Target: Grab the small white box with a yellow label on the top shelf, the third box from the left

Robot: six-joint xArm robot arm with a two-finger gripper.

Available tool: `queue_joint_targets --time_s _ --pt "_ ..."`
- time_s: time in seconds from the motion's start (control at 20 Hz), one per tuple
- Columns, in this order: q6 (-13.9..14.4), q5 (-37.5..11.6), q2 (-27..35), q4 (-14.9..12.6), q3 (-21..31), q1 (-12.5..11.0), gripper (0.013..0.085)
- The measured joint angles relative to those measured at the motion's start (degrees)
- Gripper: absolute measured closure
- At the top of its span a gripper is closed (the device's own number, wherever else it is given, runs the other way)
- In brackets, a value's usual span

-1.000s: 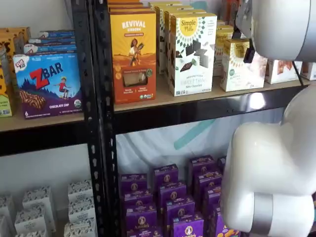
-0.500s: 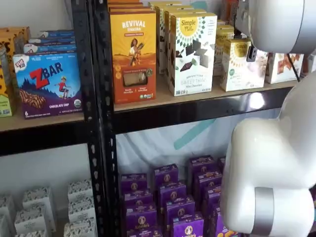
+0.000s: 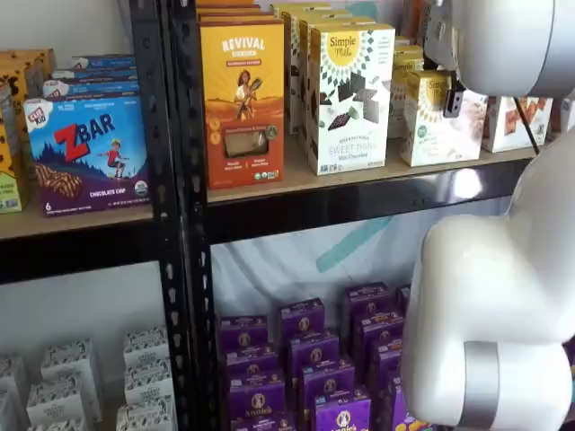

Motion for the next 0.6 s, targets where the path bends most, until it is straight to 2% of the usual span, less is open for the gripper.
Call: queue_joint_targets --time_s 0.05,0.1,0.25,0.3,0.45,0.5,0.6 --pt "0.0 -0.1 0.0 0.0 0.1 0.0 0.0290" --pt "0.0 -0.2 -0.1 0.1 0.2 0.0 0.0330" --pt "-0.1 -0.2 -0.1 0.0 0.2 -0.1 0.0330" --pt "-0.2 -0.2 -0.1 0.2 0.2 -0.2 0.0370" --pt "-0.4 -0.3 -0.1 0.4 0.2 -0.4 0.0410" --pt "-0.4 -0.3 -0.1 0.5 0.2 -0.5 0.0450" --pt "-0.5 -0.4 -0.2 0.6 0.3 -0.5 0.0450"
